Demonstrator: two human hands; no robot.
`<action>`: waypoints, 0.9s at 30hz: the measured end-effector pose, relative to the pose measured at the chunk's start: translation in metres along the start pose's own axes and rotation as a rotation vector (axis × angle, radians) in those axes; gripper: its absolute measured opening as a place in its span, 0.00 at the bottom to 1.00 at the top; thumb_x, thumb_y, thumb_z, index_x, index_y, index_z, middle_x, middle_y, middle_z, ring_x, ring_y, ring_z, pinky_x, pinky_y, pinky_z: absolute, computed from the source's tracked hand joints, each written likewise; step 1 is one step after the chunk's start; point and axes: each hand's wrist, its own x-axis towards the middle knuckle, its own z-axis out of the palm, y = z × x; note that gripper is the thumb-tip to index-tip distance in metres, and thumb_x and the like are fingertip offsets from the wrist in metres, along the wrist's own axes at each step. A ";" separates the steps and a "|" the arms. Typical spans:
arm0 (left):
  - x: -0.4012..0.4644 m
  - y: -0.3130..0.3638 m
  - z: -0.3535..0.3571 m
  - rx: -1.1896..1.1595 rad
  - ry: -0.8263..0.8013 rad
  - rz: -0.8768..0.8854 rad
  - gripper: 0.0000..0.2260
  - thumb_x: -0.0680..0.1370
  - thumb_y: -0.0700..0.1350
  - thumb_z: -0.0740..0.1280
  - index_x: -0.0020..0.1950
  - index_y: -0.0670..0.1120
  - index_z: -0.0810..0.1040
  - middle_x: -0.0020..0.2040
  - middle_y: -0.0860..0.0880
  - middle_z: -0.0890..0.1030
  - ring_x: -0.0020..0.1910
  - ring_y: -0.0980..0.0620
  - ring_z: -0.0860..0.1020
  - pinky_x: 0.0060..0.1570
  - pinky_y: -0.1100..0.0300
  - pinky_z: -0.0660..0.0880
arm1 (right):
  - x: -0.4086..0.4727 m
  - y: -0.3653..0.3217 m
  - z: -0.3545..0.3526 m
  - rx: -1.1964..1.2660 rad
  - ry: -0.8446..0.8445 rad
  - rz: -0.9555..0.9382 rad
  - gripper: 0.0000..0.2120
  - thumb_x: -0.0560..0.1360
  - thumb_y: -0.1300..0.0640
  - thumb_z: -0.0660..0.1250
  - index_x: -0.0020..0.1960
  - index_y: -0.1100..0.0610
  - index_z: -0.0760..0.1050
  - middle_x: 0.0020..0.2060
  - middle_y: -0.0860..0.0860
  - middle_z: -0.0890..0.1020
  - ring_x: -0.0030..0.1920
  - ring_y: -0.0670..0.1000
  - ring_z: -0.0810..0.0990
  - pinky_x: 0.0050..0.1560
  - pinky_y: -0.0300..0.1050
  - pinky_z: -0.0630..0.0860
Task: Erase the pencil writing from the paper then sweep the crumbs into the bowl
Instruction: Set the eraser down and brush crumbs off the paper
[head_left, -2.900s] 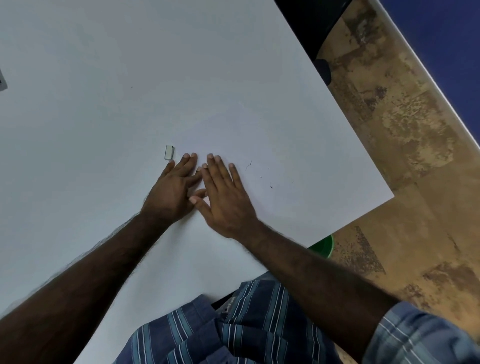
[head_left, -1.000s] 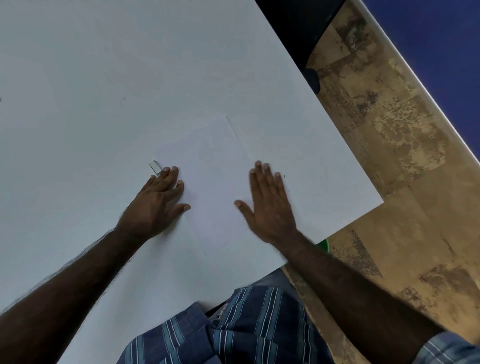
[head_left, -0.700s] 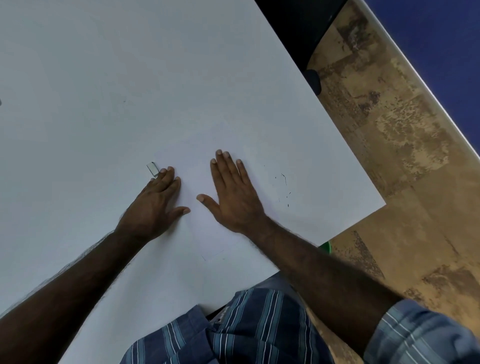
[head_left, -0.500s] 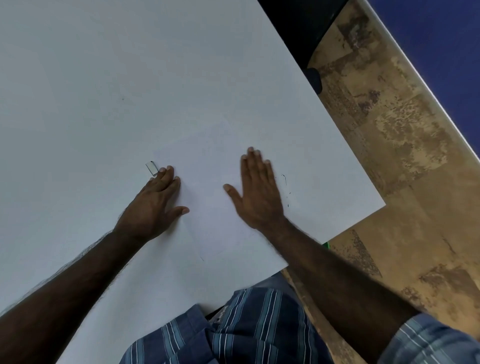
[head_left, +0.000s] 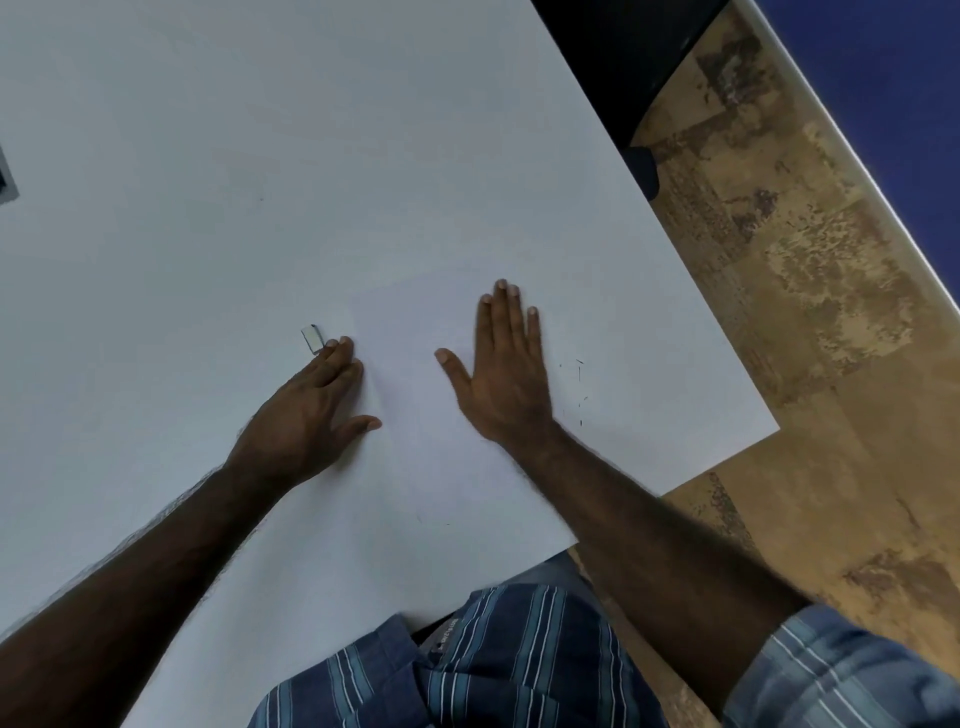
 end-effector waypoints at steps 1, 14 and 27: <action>-0.002 -0.002 0.000 -0.010 0.019 -0.002 0.34 0.76 0.57 0.71 0.74 0.37 0.72 0.80 0.44 0.64 0.79 0.46 0.63 0.76 0.48 0.65 | -0.006 0.006 -0.005 0.016 0.020 0.005 0.41 0.86 0.35 0.51 0.83 0.67 0.55 0.84 0.63 0.53 0.86 0.60 0.48 0.83 0.64 0.51; 0.013 -0.019 -0.010 0.082 0.253 0.035 0.20 0.82 0.51 0.64 0.64 0.37 0.80 0.67 0.39 0.79 0.67 0.38 0.77 0.66 0.45 0.73 | -0.037 -0.019 0.006 0.014 -0.103 -0.335 0.38 0.86 0.37 0.56 0.84 0.63 0.56 0.85 0.61 0.52 0.86 0.60 0.48 0.82 0.64 0.53; -0.025 0.043 0.031 0.076 0.064 0.101 0.29 0.84 0.56 0.57 0.76 0.36 0.69 0.80 0.39 0.64 0.80 0.42 0.62 0.75 0.43 0.66 | -0.037 -0.003 -0.016 0.156 -0.060 -0.312 0.33 0.88 0.43 0.57 0.84 0.65 0.57 0.84 0.60 0.56 0.86 0.58 0.51 0.82 0.62 0.57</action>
